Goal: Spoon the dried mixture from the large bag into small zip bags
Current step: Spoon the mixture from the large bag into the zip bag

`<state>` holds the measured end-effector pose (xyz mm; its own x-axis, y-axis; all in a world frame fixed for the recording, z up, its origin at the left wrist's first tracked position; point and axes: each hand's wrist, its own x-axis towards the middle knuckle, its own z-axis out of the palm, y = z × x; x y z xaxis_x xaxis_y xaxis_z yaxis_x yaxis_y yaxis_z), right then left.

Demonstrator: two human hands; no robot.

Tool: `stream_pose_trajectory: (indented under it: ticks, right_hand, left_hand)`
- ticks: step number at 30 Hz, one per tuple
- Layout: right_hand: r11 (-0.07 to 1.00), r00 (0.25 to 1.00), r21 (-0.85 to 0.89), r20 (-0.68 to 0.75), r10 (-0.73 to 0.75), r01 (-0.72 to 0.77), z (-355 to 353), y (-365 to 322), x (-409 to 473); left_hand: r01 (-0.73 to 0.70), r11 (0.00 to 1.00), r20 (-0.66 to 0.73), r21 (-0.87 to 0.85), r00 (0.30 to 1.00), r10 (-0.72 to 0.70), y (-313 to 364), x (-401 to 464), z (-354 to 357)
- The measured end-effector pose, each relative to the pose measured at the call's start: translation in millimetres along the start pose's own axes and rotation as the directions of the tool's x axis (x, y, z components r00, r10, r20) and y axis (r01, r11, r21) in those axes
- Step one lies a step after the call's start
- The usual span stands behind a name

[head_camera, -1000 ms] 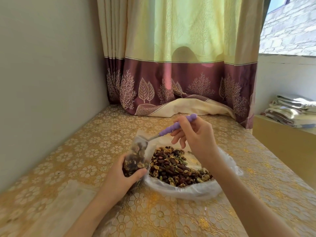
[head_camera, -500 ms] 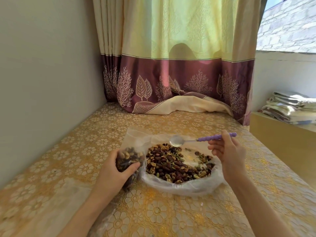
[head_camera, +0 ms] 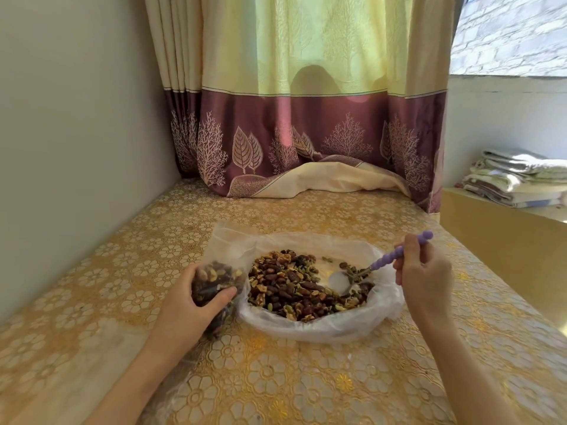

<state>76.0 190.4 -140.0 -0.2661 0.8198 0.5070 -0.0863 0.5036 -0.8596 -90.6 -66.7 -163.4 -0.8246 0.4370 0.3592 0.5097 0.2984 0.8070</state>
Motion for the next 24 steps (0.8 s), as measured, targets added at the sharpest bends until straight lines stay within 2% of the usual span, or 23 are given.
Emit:
stream_pose_trajectory:
  ticks: [3,8,13,20,24]
  right_hand:
    - [1.0,1.0,0.009,0.006,0.02,-0.02,0,2,-1]
    - [0.986,0.98,0.072,0.143,0.136,-0.148,2,7,-1]
    - [0.955,0.95,0.122,0.193,0.246,-0.272,2,11,1]
    - [0.894,0.92,0.223,0.139,0.365,-0.389,-1,8,1]
    - [0.861,0.913,0.304,0.154,0.379,-0.408,-2,3,1]
  left_hand:
    - [0.005,1.0,0.004,0.004,1.0,-0.005,0,0,0]
    - [0.004,1.0,0.009,0.006,1.0,-0.004,1,1,1]
    - [0.005,0.999,0.015,0.035,1.0,-0.005,1,0,1]
    - [0.022,0.999,0.047,0.024,0.999,-0.023,0,0,0]
    - [0.041,0.999,0.067,-0.004,0.997,-0.041,-1,0,0]
